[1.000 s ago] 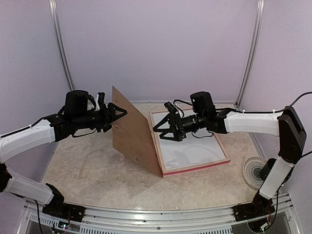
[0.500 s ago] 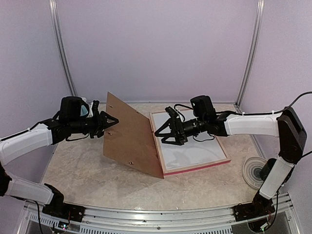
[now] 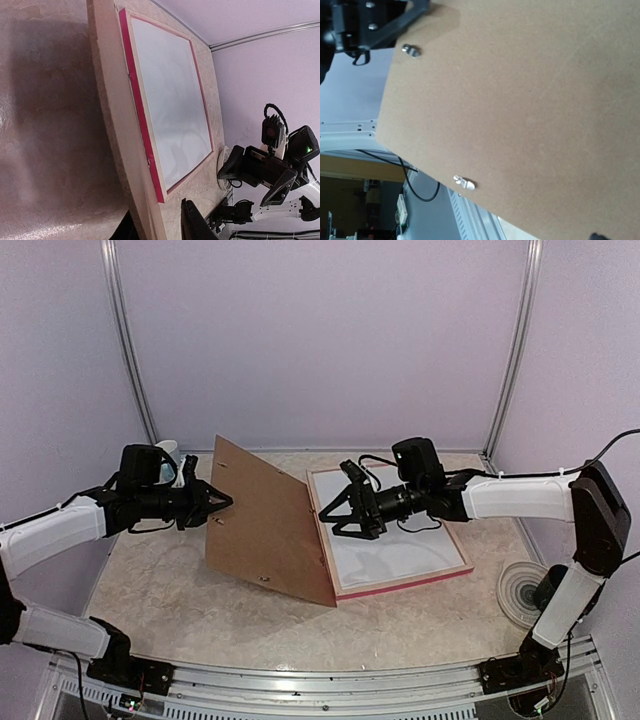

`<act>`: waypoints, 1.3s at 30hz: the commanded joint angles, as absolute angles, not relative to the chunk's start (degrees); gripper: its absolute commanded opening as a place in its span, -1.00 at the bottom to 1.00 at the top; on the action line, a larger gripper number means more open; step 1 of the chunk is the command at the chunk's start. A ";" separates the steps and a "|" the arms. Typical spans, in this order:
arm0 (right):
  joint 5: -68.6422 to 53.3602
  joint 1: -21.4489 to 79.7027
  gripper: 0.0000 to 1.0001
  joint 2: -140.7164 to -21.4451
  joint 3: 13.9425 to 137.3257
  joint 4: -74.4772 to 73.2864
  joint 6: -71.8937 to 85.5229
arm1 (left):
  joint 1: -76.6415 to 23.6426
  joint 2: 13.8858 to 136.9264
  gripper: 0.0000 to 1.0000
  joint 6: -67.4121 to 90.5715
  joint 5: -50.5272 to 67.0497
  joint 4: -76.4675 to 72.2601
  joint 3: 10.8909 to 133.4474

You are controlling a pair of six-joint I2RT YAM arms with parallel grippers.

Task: Put the photo into the frame
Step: Pick up the backboard from the center of the board, then move the frame body to the center of the board.

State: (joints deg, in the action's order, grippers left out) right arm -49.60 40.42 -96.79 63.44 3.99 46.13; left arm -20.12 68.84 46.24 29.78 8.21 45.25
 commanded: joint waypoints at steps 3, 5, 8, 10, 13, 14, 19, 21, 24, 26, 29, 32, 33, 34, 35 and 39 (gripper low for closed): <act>-49.65 40.07 0.87 -95.27 62.34 5.33 45.71 | -18.72 68.20 -0.51 43.83 32.32 9.00 44.04; -49.74 40.06 0.87 -95.36 62.22 5.52 45.86 | -18.42 68.44 -0.53 43.43 31.77 9.60 44.05; -49.81 40.06 0.86 -95.47 62.07 5.93 46.05 | -18.17 68.84 -0.60 43.22 31.42 9.93 43.75; -49.83 40.05 0.86 -95.45 62.00 6.01 46.07 | -18.04 69.28 -0.63 43.03 31.65 9.90 43.59; -49.76 40.05 0.86 -95.45 61.81 6.07 46.05 | -18.03 69.69 -0.65 42.85 31.82 9.35 43.10; -49.73 40.06 0.86 -95.45 61.78 6.08 46.05 | -17.96 69.70 -0.67 43.03 31.82 9.06 42.93; -49.83 40.07 0.86 -95.71 61.64 6.15 46.05 | -17.70 69.82 -0.95 43.57 32.16 7.55 41.95; -49.75 39.98 0.86 -95.76 61.62 6.15 46.05 | -17.67 69.83 -1.00 43.76 32.34 7.07 41.76; -49.75 39.99 0.86 -95.85 61.70 6.17 46.05 | -17.53 69.55 -1.00 43.90 32.00 6.71 41.81; -49.71 39.98 0.86 -95.93 61.85 6.16 46.05 | -17.31 69.19 -1.00 44.02 31.90 6.86 41.94; -49.75 39.81 0.86 -96.11 61.96 6.12 46.05 | -17.07 68.45 -1.00 44.07 31.78 7.67 42.61; -49.83 39.27 0.86 -96.08 61.96 5.78 45.97 | -16.99 67.21 -1.00 43.91 31.18 8.86 43.54; -49.83 38.94 0.86 -96.07 61.90 5.72 45.97 | -16.95 66.81 -1.00 43.84 30.97 9.23 43.91; -49.83 38.53 0.86 -95.94 61.86 5.65 45.90 | -16.92 66.24 -1.00 43.90 30.71 9.51 44.20; -49.83 38.07 0.86 -95.90 61.83 5.50 45.82 | -16.91 65.73 -1.00 43.87 30.56 9.84 44.55; -49.60 35.95 0.86 -95.55 61.93 4.50 45.22 | -16.91 63.44 -1.00 43.81 29.90 11.03 45.84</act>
State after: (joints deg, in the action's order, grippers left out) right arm -49.67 38.15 -96.79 62.19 4.62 46.11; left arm -17.32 66.83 46.17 31.00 11.84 42.61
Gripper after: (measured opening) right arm 0.930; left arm 0.027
